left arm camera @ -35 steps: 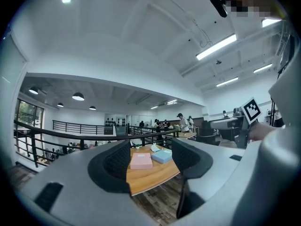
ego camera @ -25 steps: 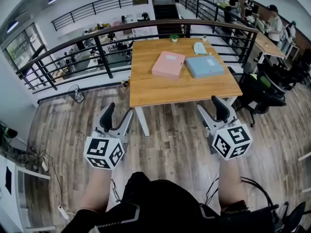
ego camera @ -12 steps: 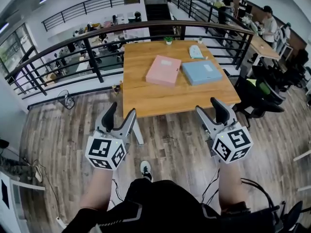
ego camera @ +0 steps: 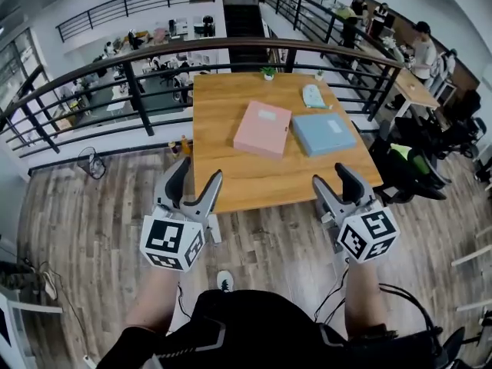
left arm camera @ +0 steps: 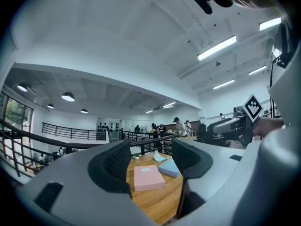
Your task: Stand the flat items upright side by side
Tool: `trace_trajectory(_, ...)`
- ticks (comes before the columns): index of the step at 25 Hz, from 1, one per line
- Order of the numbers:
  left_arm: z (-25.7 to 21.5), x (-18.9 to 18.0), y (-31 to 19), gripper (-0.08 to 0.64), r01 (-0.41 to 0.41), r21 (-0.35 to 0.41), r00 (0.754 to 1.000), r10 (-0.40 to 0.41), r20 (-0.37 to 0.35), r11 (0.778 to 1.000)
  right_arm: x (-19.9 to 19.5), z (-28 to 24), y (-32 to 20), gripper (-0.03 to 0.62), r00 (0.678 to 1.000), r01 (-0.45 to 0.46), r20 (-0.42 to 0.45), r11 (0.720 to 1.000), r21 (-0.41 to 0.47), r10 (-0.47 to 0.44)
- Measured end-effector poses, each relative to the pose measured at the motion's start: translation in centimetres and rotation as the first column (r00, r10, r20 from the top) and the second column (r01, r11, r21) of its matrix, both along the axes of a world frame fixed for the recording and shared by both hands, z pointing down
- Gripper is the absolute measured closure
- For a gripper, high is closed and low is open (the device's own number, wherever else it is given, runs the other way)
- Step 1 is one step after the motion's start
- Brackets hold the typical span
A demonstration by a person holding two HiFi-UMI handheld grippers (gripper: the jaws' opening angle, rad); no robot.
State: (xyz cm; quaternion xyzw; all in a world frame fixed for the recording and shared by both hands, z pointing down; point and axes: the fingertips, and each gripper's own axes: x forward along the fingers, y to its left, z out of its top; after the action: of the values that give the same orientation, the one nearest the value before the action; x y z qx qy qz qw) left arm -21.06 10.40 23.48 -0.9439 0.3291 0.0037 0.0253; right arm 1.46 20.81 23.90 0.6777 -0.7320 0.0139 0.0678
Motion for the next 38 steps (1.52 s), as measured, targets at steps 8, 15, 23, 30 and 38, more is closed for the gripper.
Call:
trace_trajectory(8,1.6,-0.7,-5.9,0.282,0.004,-0.039,0.999,-0.002,0.034,0.999,-1.1,0.6,-6.7,0.333,0.999,0.048,-0.006,0.999,-0.014,-0.048)
trace_trajectory(15,2.4,-1.7,-10.4,0.282,0.013,-0.035,0.999,-0.011,0.050,0.999,-1.5,0.7,-11.8,0.333,0.997,0.073,-0.033,0.997,-0.009,-0.073)
trace_trajectory(23,3.4,-0.5,-14.3,0.282,0.032,-0.050,0.997,-0.029,0.069,0.998,0.2,1.3,-15.9,0.333,0.993,0.108,-0.036,0.994,-0.022,-0.108)
trace_trajectory(30,3.8,3.0,-17.4,0.282,0.085,-0.055,0.992,-0.079,0.097,0.995,4.7,1.5,-21.2,0.333,0.983,0.181,-0.016,0.983,-0.003,-0.181)
trace_trajectory(38,3.8,9.0,-21.6,0.282,0.193,-0.084,0.979,-0.186,0.080,0.978,12.0,2.1,-27.7,0.333,0.961,0.276,0.026,0.961,-0.001,-0.275)
